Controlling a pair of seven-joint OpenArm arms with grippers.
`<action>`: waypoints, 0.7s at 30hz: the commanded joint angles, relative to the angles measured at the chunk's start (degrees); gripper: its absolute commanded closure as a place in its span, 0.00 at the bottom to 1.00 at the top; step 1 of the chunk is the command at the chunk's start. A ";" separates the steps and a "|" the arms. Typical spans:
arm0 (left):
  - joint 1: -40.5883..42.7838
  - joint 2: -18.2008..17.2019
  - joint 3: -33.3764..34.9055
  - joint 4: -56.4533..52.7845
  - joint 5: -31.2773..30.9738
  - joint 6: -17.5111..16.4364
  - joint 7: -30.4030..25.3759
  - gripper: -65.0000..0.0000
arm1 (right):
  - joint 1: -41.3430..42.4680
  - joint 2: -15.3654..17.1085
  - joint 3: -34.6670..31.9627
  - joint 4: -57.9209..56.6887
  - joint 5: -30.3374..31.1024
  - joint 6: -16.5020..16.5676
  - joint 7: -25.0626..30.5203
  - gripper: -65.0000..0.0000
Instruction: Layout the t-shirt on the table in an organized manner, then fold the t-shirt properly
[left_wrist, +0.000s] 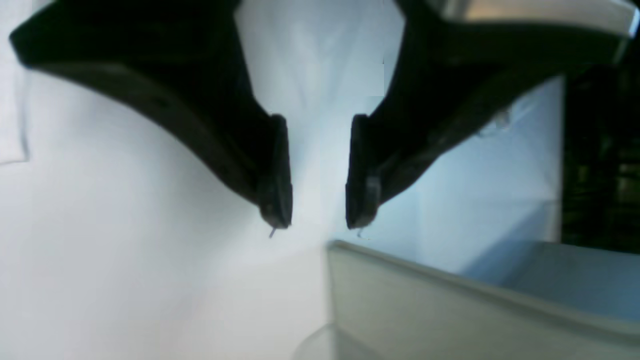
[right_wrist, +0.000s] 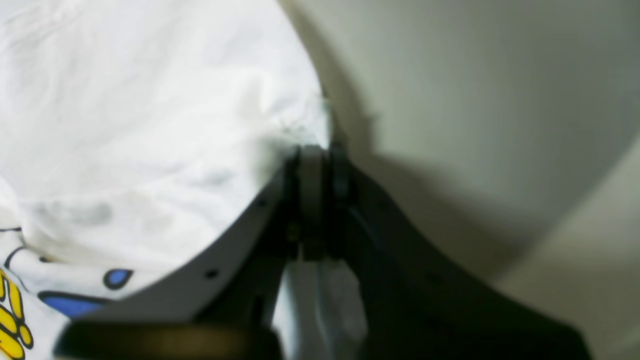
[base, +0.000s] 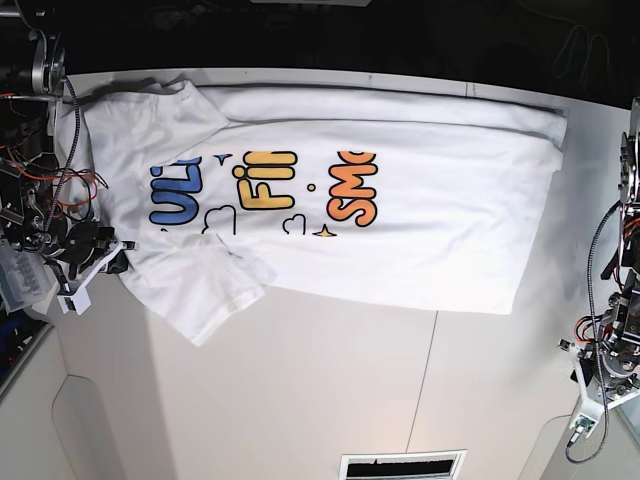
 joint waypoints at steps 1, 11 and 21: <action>-2.05 -0.96 0.68 0.98 0.63 3.30 -2.12 0.68 | 1.22 0.79 0.11 0.59 -0.20 -0.02 -0.17 1.00; -2.08 -0.96 2.12 0.98 -11.17 26.29 -20.33 0.68 | 1.20 0.79 0.11 0.59 -0.20 -0.02 -0.15 1.00; -2.08 -0.94 0.24 0.98 -21.73 -4.94 -24.65 0.68 | 1.20 0.76 0.11 0.59 -0.20 -0.02 0.66 1.00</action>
